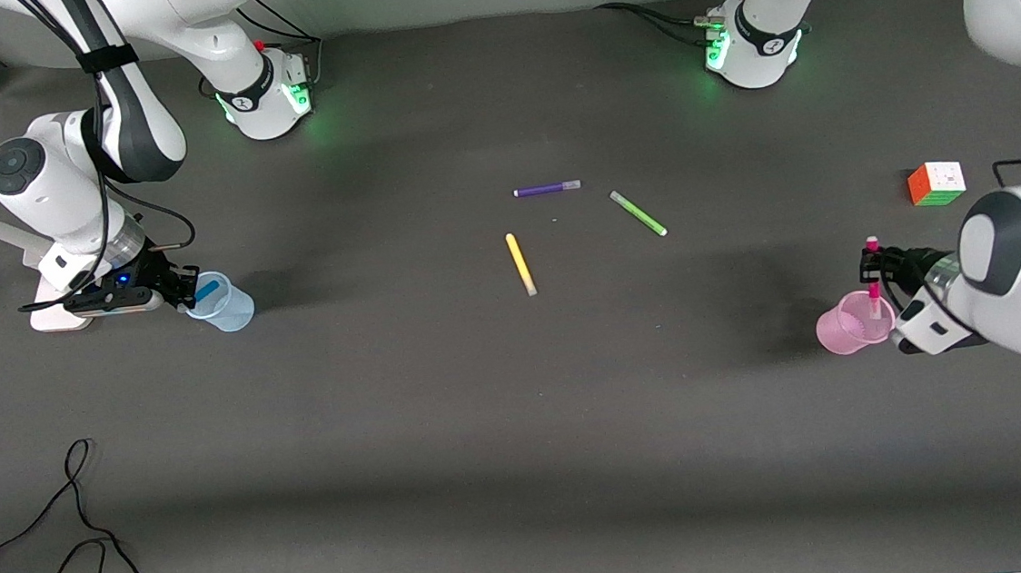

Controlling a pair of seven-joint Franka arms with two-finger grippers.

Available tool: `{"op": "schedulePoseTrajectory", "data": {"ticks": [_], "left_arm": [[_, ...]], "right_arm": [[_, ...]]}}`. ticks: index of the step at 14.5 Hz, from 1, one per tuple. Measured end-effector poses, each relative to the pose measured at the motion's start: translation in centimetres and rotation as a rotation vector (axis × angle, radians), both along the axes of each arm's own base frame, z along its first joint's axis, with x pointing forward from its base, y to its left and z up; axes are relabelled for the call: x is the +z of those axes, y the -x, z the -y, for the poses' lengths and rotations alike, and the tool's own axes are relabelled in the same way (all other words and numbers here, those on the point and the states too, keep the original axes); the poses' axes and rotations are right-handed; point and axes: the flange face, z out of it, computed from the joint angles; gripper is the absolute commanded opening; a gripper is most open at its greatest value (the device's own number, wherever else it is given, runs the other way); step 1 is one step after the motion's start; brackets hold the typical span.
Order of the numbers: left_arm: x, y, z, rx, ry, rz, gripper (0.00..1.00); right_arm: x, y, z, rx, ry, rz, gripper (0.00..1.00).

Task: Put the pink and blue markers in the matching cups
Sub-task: 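Lower the blue marker into the clear cup while the left gripper carries pink marker, then open both grippers, releasing the markers into their cups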

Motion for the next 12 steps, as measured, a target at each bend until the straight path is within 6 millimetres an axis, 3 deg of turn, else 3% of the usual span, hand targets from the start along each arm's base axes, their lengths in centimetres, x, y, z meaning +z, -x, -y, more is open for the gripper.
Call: {"op": "schedulePoseTrajectory", "data": {"ticks": [3, 4, 5, 6, 7, 8, 12], "left_arm": [[-1.5, -0.9, 0.0, -0.008, 0.001, -0.032, 0.1], [-1.8, -1.1, 0.0, -0.01, 0.002, -0.037, 0.12], [-2.0, -1.3, 0.0, -0.014, 0.005, -0.04, 0.19], [-2.3, -1.4, 0.0, -0.022, 0.011, -0.043, 0.47], [-2.7, -1.4, 0.0, -0.03, 0.018, -0.049, 0.89], [-3.1, -1.3, 0.0, -0.04, 0.026, -0.054, 1.0], [-2.8, -1.8, -0.2, -0.056, 0.04, -0.043, 1.0]], "right_arm": [[-0.2, -0.1, 0.0, 0.001, 0.002, 0.007, 0.0], [-0.3, -0.1, 0.0, 0.0, 0.003, 0.006, 0.1], [-0.5, -0.1, 0.1, 0.0, 0.003, 0.004, 0.17], [-0.7, -0.1, 0.1, 0.0, 0.004, 0.001, 0.45], [-0.9, -0.2, 0.1, 0.0, 0.005, 0.001, 0.78], [-1.0, -0.2, 0.1, 0.0, 0.006, 0.001, 1.0], [-1.2, -0.2, 0.3, -0.003, 0.007, -0.001, 1.0]]}}
